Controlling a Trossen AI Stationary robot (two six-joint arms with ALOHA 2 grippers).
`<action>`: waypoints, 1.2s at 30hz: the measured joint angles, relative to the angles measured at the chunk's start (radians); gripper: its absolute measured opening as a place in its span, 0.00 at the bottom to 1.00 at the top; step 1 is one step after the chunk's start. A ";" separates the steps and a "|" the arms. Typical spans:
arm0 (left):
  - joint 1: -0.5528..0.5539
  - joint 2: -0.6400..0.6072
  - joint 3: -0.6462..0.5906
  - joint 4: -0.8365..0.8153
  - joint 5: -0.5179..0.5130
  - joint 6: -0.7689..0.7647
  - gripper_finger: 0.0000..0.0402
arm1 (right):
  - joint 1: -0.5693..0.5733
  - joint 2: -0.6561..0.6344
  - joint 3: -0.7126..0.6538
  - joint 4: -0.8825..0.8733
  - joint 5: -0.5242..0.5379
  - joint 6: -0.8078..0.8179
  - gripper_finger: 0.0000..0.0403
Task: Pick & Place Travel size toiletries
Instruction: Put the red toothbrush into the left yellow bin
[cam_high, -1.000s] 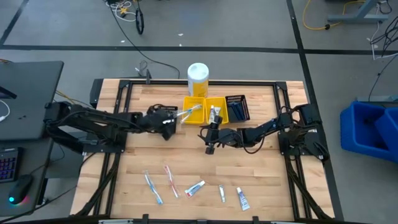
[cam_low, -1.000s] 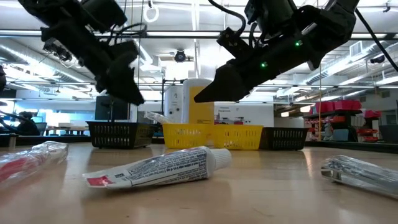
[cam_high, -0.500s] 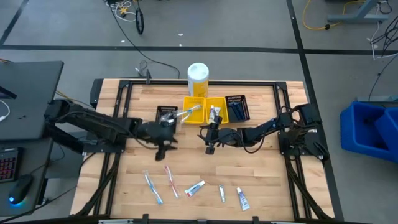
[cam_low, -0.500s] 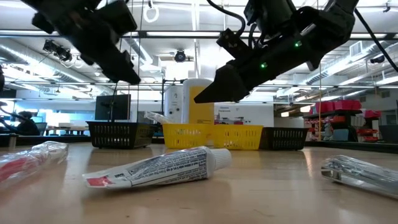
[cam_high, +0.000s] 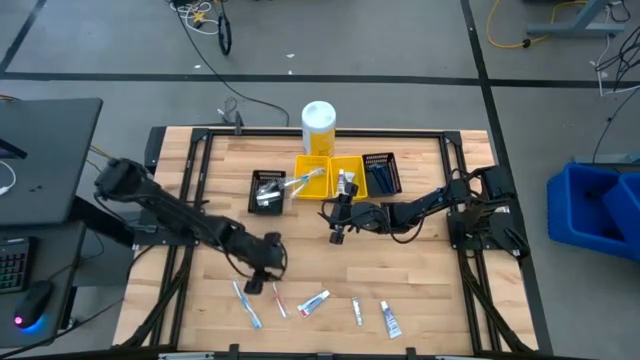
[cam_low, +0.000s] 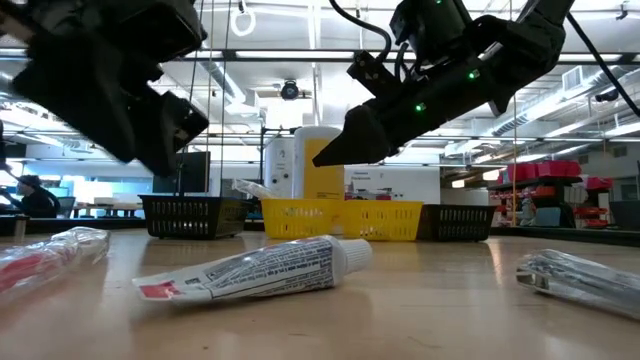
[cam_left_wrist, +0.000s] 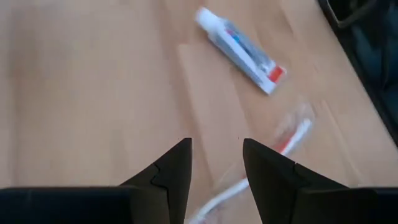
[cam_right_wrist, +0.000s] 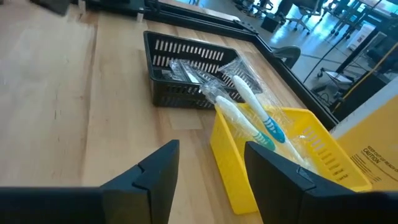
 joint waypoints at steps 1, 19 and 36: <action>-0.014 0.031 0.020 0.000 0.001 0.021 0.38 | 0.000 0.000 0.000 -0.001 0.000 0.000 0.47; -0.085 0.212 0.130 -0.265 -0.024 0.132 0.38 | 0.000 0.001 -0.001 0.000 -0.001 0.000 0.47; -0.076 0.214 0.137 -0.244 -0.054 0.139 0.06 | 0.000 0.001 0.000 0.000 -0.026 -0.019 0.46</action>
